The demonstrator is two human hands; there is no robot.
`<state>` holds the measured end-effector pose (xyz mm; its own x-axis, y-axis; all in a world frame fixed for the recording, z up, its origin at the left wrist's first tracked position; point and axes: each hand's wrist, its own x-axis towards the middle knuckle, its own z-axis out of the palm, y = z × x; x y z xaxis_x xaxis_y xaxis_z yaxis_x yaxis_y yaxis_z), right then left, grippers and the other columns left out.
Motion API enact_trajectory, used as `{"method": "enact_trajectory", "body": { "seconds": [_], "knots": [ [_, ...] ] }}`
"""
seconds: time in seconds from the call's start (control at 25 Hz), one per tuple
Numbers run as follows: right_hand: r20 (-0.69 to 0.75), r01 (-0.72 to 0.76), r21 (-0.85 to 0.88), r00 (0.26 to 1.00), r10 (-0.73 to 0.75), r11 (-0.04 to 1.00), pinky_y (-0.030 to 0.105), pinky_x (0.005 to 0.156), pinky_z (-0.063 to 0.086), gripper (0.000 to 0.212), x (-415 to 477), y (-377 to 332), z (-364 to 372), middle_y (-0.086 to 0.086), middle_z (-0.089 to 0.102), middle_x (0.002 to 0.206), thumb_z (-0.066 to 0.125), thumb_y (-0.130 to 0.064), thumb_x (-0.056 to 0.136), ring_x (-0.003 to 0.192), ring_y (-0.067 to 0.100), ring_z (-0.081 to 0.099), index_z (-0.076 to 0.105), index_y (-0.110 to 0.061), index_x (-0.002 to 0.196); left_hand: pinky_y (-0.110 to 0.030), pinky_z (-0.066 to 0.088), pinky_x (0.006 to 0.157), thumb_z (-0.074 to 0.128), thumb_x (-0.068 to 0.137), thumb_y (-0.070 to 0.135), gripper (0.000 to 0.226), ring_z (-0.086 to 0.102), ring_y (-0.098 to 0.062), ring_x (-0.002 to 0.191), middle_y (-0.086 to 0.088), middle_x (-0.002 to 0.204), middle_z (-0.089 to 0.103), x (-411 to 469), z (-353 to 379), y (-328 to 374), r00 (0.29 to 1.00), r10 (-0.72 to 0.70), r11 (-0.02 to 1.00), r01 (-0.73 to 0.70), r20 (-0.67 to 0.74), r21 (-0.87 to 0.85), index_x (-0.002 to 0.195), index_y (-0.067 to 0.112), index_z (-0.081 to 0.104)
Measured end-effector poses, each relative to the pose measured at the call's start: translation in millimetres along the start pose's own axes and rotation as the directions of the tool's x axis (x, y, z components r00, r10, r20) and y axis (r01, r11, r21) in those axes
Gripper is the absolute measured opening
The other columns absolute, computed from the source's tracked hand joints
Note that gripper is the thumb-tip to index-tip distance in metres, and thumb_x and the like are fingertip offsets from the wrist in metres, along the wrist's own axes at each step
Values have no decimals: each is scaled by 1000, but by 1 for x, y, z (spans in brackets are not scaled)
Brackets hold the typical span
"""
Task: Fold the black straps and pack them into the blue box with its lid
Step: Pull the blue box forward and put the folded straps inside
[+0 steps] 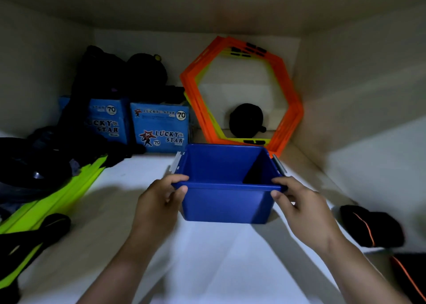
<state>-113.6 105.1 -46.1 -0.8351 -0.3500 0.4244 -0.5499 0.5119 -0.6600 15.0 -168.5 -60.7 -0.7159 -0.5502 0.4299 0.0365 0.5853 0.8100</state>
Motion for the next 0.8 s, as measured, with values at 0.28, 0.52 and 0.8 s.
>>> {"method": "enact_trajectory", "body": {
  "seconds": [0.28, 0.52, 0.8],
  "knots": [
    [-8, -1, 45, 1000, 1, 999, 6, 73, 51, 31, -27, 1, -12, -13, 76, 102, 62, -29, 96, 89, -13, 67, 63, -41, 125, -45, 61, 80, 65, 94, 27, 24, 70, -10, 88, 12, 102, 69, -32, -5, 7, 998, 9, 999, -11, -57, -40, 104, 49, 69],
    [0, 0, 56, 1000, 0, 998, 15, 83, 51, 47, -37, 3, -25, -23, 75, 99, 60, -25, 98, 96, -5, 68, 51, -50, 137, -40, 54, 84, 65, 90, 33, 34, 57, -19, 96, 11, 104, 46, -42, -11, 25, 983, 96, 983, -68, -157, 172, 120, 49, 64],
    [-152, -77, -84, 986, 63, 994, 3, 74, 48, 23, -80, 29, -93, -16, 75, 96, 73, -16, 89, 86, -10, 68, 73, -33, 105, -21, 34, 81, 51, 87, 41, 30, 42, -12, 98, 13, 98, 48, -47, 32, 87, 935, 354, 906, -333, -35, 261, 109, 36, 70]
  ]
}}
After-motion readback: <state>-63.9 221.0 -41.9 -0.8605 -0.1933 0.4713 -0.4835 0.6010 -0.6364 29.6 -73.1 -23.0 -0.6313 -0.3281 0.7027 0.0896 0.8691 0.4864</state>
